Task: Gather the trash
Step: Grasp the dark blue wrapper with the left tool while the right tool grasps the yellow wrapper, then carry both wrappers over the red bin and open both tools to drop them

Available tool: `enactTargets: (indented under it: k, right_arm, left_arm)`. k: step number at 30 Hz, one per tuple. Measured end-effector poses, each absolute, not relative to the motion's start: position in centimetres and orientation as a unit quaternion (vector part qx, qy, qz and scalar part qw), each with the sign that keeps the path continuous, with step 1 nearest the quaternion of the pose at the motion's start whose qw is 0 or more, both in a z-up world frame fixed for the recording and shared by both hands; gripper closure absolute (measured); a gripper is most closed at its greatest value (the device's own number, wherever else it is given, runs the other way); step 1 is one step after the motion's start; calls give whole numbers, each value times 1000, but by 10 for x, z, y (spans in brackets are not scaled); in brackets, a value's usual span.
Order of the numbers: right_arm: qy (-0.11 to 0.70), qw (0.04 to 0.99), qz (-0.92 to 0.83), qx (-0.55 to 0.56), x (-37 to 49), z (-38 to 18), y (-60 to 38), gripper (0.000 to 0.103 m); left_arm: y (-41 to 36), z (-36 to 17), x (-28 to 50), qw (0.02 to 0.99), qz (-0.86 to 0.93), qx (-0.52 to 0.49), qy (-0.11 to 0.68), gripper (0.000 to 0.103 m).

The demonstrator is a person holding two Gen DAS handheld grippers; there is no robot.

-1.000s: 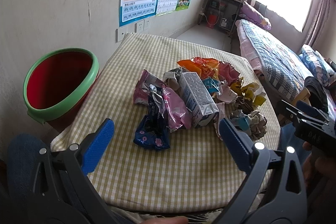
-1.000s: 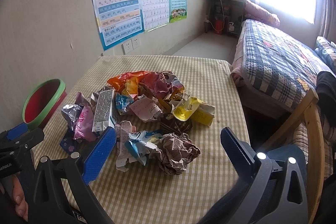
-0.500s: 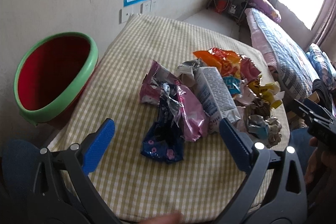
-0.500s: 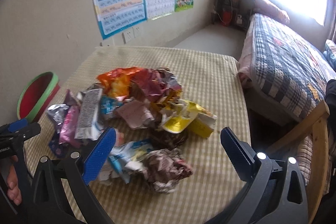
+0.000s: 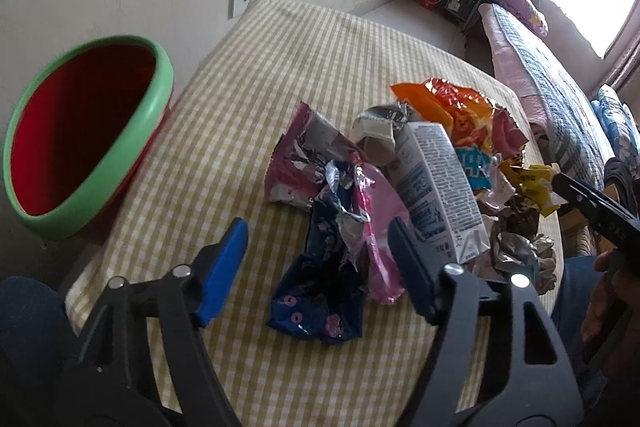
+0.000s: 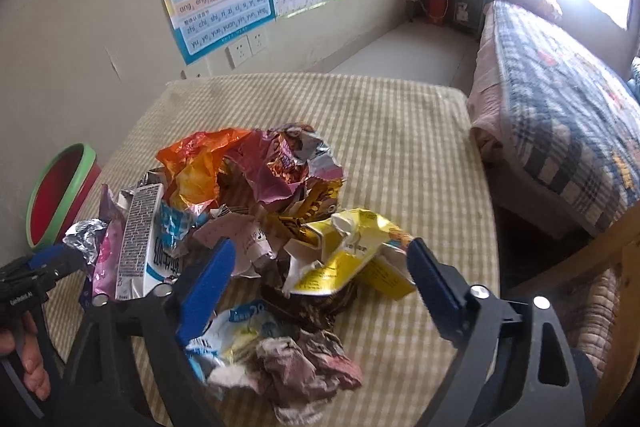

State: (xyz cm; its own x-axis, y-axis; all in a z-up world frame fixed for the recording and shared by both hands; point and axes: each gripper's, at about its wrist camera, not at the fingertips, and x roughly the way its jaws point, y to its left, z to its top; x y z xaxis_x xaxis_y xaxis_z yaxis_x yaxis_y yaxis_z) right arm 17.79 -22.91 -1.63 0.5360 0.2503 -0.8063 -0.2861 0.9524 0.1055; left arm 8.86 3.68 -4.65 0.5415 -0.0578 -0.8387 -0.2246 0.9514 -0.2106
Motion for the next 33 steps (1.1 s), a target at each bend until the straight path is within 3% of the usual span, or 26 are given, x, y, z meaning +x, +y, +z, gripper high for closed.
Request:
enactTargets:
  k: [2,5,7,9,16,33]
  right_arm:
    - [463,873,153,-20,182,-21,-226,25]
    - [476,865,158,-19,188,-28,-223,39]
    - [488,857,164,-14,190,-33,-223,57]
    - [493,854,167,-15,191,-35,-223,67]
    - [481,861,166,2,186,-23,-234,72]
    - [426,883,199,15,157,44,-226,72]
  left_arm:
    - [38,-50,91,862,47,-155,480,42]
    - [40,-55,95,856,45,-165,487,54]
    - [41,-57,95,855,42,-165,490,65]
    - [42,-59,95,854,39,-168,491,77]
    - [40,-49,86,863,25,-161,477,84]
    - [59,-3,63,886,42,-165,431,84]
